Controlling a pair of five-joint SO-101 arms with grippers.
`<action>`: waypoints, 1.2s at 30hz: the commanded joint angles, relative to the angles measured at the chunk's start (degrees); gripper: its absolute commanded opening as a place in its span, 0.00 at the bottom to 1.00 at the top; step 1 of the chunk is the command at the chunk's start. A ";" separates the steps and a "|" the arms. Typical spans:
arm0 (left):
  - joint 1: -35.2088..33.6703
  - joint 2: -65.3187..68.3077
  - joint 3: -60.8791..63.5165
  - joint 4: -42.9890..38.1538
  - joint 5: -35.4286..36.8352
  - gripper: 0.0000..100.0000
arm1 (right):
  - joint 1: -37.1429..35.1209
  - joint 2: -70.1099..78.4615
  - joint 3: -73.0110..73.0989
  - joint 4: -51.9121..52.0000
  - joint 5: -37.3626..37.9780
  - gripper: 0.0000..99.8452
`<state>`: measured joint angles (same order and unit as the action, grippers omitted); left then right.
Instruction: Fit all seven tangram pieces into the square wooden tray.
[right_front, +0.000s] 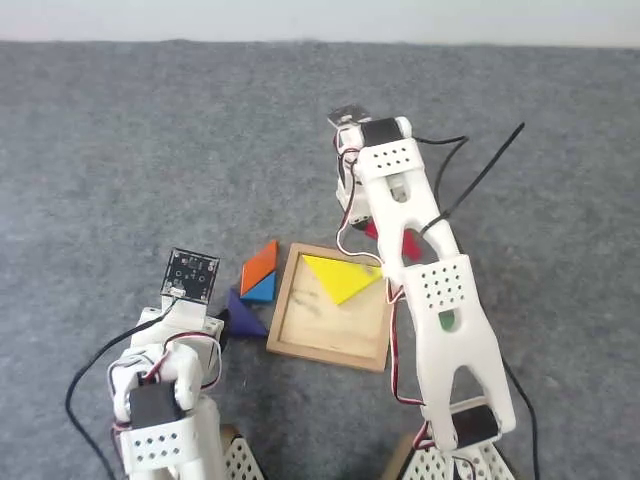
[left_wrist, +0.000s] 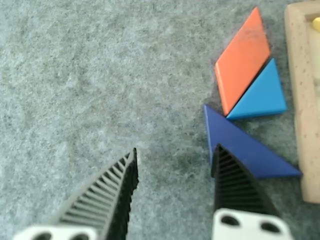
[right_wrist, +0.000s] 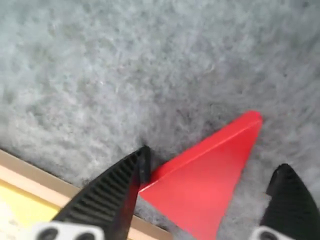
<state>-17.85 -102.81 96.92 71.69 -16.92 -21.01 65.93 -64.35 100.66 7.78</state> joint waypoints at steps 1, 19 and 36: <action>0.00 0.18 -0.40 0.35 -0.53 0.23 | -0.48 -7.34 6.86 2.51 2.73 0.38; 0.00 0.18 -0.40 0.35 -0.53 0.23 | -2.33 -8.66 11.52 2.33 17.76 0.33; 0.00 0.18 -0.40 0.35 -0.53 0.23 | -2.24 -8.57 15.12 2.33 26.29 0.33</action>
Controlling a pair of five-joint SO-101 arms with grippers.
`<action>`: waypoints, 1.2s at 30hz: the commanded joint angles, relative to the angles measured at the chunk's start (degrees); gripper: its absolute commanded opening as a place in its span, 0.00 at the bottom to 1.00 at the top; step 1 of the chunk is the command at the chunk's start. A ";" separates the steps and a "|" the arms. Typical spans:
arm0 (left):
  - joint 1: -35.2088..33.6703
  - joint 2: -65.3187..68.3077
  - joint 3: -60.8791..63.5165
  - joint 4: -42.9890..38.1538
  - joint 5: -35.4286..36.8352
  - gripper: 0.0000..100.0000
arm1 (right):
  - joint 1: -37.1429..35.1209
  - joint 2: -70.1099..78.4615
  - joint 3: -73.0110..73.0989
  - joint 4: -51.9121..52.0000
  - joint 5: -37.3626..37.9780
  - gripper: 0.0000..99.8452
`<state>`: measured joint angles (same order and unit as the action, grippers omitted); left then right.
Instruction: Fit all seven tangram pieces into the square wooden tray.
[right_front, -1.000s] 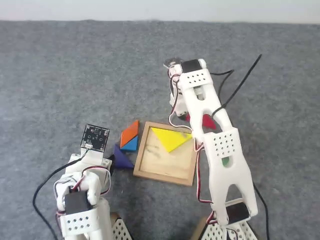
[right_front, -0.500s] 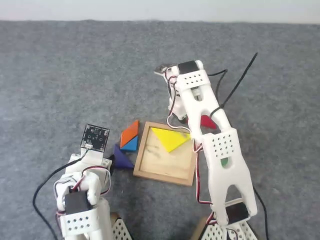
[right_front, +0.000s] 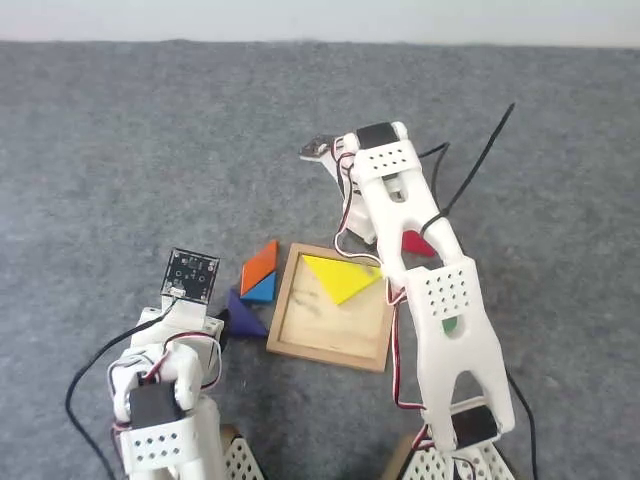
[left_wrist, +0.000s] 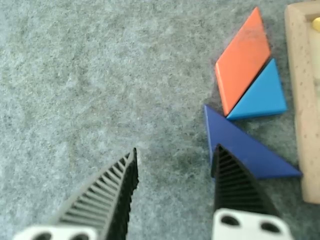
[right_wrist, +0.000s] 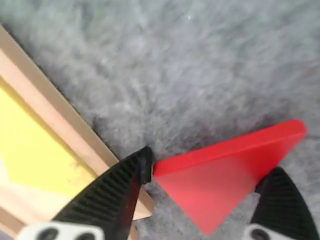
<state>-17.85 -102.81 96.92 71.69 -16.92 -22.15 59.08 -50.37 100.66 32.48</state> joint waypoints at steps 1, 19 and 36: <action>0.00 0.18 -0.40 0.35 -0.53 0.23 | -0.92 -1.71 1.05 2.24 1.58 0.33; 0.00 0.18 -0.40 0.35 -0.53 0.23 | 0.75 -2.24 -1.05 2.15 -0.09 0.17; 0.00 0.18 -0.40 0.35 -0.53 0.23 | 2.51 -15.25 -3.34 2.51 -3.16 0.17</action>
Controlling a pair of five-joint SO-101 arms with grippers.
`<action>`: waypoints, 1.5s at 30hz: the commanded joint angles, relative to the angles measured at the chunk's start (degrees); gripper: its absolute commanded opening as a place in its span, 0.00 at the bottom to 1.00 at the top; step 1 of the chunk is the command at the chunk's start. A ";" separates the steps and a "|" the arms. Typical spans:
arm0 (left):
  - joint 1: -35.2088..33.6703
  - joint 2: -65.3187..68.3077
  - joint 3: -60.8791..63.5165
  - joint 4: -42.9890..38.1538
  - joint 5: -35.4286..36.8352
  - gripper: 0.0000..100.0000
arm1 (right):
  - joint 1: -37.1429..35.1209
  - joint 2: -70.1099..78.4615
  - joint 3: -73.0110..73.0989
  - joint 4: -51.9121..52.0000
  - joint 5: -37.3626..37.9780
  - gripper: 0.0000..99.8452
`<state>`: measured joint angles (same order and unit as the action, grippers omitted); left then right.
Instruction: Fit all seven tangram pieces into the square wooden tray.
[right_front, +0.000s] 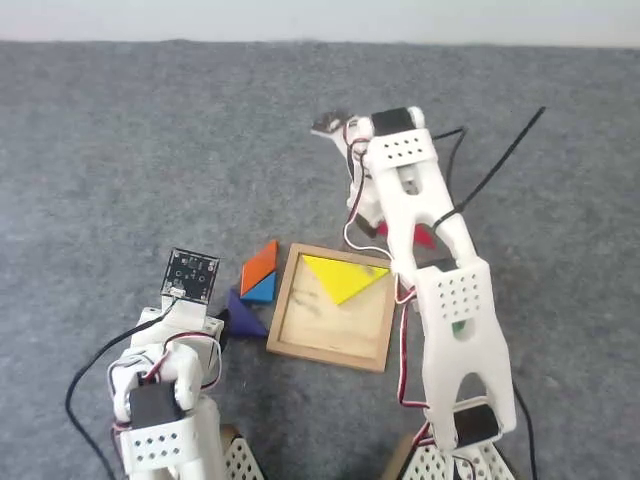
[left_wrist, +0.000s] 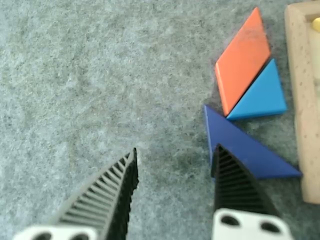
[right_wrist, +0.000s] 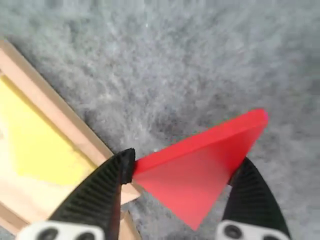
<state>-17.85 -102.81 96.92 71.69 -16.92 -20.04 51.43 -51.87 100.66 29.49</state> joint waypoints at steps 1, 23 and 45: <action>0.00 0.18 -0.40 0.35 -0.53 0.23 | 0.22 -8.66 -1.85 2.51 0.18 0.17; 0.00 0.18 -0.40 0.35 -0.53 0.23 | -23.34 -44.00 58.64 -13.58 42.73 0.17; 0.00 0.18 -0.40 0.35 -0.53 0.23 | -22.46 -42.86 58.55 -17.01 45.10 0.48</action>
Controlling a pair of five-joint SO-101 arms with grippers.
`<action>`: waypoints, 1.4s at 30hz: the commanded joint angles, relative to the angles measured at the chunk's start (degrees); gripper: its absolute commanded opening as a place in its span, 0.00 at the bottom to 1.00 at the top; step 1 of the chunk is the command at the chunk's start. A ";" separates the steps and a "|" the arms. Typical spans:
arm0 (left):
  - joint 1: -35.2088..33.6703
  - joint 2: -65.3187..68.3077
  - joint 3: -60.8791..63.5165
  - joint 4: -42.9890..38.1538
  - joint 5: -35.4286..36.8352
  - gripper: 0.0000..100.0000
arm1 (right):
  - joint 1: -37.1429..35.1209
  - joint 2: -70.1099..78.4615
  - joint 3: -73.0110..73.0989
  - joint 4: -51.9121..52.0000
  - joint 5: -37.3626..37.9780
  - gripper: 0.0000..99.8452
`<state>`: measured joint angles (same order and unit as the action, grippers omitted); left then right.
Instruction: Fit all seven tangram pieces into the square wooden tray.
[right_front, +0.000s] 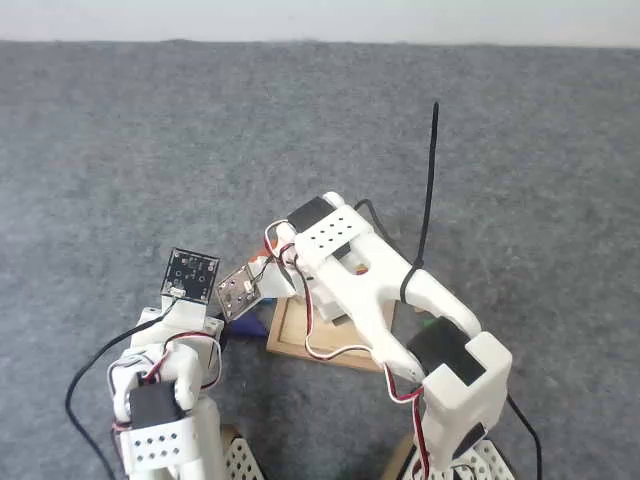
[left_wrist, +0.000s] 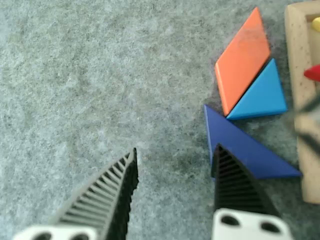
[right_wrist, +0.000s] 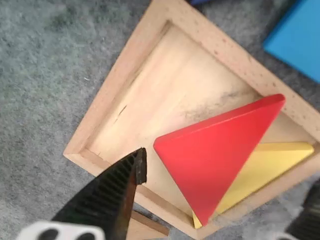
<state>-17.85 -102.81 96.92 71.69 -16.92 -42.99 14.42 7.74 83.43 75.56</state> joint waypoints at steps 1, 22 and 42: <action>0.00 0.18 -0.40 0.35 -0.53 0.23 | 1.19 -7.60 -1.14 0.84 -2.37 0.48; 0.00 0.18 -0.40 0.35 -0.53 0.23 | 6.11 -15.96 24.53 -48.40 -56.00 0.04; 0.00 0.18 -0.40 0.35 -0.35 0.23 | -2.51 -12.44 24.35 -39.96 -45.80 0.01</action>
<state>-17.85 -102.81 96.92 71.69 -16.92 -44.40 3.25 32.62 40.44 24.92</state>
